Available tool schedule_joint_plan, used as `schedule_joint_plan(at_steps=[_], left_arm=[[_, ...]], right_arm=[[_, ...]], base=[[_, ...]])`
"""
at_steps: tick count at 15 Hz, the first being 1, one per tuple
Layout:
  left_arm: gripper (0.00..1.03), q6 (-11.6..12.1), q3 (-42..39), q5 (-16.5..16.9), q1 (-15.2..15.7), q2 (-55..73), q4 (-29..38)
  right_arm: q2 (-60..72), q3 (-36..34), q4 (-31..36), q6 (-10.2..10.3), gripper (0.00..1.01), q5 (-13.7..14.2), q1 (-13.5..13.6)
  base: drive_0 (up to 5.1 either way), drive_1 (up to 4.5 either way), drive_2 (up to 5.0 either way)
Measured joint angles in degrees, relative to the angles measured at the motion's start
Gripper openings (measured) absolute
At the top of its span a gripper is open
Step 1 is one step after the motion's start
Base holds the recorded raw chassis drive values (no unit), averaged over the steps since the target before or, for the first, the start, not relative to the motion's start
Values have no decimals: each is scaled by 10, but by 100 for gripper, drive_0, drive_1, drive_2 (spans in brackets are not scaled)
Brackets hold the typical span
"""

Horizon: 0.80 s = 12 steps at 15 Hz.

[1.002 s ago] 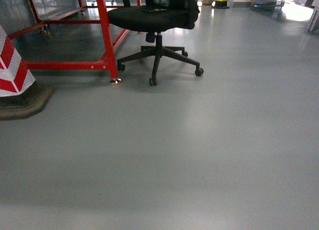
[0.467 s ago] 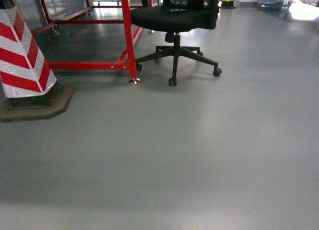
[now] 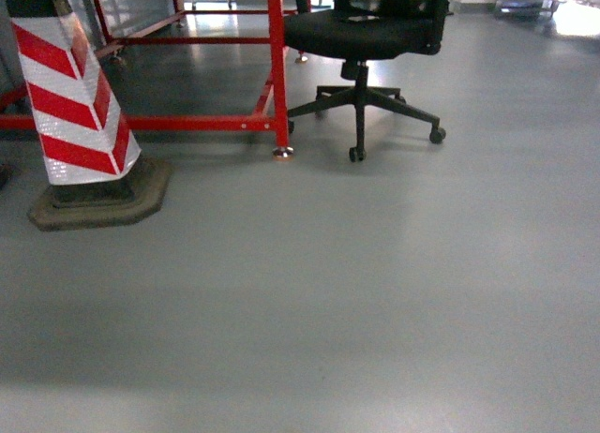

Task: Pick capacitor and pack into box

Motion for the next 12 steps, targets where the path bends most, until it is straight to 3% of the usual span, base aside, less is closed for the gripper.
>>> schedule_joint_plan(at_steps=[12], left_arm=[[43,0,0,0,0,0,0]], right_arm=[[0,0,3,0,98,0,0]], base=[[-512,233,233]])
